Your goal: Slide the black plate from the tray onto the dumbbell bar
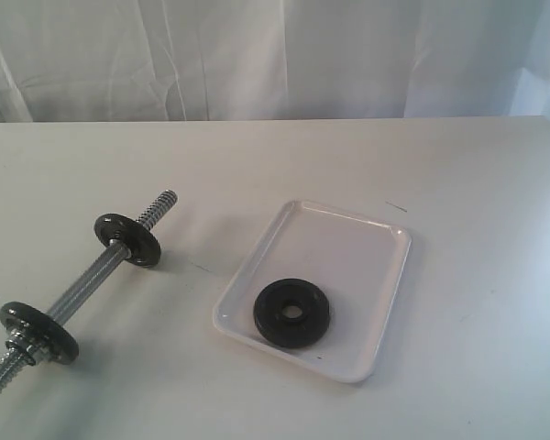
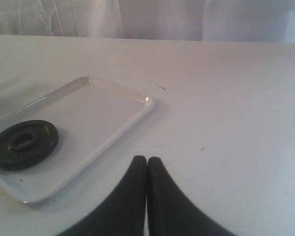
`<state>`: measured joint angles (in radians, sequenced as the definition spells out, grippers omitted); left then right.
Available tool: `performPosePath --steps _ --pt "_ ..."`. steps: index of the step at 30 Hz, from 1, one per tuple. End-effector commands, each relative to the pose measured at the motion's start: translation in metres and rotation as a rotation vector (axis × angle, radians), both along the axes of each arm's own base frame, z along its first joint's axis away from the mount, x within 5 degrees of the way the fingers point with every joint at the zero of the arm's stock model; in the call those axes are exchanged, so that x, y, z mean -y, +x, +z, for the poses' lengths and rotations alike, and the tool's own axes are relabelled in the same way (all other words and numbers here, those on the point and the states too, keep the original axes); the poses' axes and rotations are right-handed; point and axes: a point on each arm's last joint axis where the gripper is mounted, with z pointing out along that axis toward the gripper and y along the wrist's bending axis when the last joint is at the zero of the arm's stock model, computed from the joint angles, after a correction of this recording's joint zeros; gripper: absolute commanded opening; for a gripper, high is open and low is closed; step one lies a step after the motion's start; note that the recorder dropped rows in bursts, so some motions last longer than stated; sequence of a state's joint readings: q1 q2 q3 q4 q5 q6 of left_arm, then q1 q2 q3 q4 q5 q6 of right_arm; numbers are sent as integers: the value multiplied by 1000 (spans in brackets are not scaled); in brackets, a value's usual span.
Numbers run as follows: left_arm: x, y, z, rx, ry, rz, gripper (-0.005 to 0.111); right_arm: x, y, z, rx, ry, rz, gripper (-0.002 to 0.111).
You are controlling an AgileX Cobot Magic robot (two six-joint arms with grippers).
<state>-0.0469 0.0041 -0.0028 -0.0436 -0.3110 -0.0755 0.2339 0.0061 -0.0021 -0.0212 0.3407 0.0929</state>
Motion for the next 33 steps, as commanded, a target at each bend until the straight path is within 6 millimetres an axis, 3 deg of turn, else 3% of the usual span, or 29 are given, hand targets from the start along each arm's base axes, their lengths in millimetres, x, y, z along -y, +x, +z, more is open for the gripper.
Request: performPosePath --steps 1,15,18,24,33 --pt "-1 -2 7 89 -7 12 0 0 1 4 57 -1 7 0" --pt "-3 -7 21 256 -9 35 0 -1 2 30 332 64 12 0" --pt "-4 -9 26 308 -116 5 0 -1 2 32 357 70 13 0" --pt "-6 -21 46 523 -241 -37 0 -1 1 35 393 78 13 0" --pt "-6 -41 105 607 -237 -58 0 -1 0 43 453 204 12 0"
